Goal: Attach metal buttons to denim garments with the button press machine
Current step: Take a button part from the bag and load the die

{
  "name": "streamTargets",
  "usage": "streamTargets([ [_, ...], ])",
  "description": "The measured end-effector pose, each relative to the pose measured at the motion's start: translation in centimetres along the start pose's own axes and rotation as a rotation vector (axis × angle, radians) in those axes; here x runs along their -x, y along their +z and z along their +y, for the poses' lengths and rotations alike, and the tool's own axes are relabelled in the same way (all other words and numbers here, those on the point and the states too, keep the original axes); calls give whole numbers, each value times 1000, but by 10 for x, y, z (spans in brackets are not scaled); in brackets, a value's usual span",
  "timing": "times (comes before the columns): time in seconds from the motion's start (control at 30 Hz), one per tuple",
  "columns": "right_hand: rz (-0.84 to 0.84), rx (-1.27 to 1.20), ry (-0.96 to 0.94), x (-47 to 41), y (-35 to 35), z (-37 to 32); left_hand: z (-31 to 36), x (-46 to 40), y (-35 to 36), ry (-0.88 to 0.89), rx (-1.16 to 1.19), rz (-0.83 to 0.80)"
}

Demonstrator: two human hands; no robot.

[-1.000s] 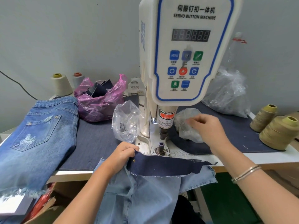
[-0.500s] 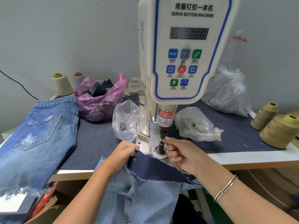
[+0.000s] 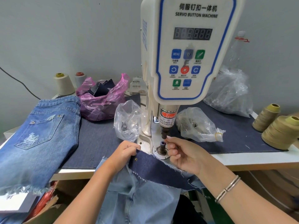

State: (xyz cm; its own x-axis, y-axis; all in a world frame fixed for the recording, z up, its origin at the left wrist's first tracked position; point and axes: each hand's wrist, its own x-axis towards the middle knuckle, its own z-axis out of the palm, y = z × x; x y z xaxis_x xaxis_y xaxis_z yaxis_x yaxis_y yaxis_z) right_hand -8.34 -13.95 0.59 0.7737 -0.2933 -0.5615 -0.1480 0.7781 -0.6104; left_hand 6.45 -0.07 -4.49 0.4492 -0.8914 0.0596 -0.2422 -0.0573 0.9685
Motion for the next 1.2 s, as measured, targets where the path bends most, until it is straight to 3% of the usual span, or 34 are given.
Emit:
streamTargets([
  [0.87,23,-155,25,7,6,7,3,1,-1,-27,-7,0],
  [1.07,50,-145,-33,7,8,9,13,-2,6,-91,124,98],
  [1.2,79,-142,-42,6,8,9,21,-6,31,-2,8,200],
])
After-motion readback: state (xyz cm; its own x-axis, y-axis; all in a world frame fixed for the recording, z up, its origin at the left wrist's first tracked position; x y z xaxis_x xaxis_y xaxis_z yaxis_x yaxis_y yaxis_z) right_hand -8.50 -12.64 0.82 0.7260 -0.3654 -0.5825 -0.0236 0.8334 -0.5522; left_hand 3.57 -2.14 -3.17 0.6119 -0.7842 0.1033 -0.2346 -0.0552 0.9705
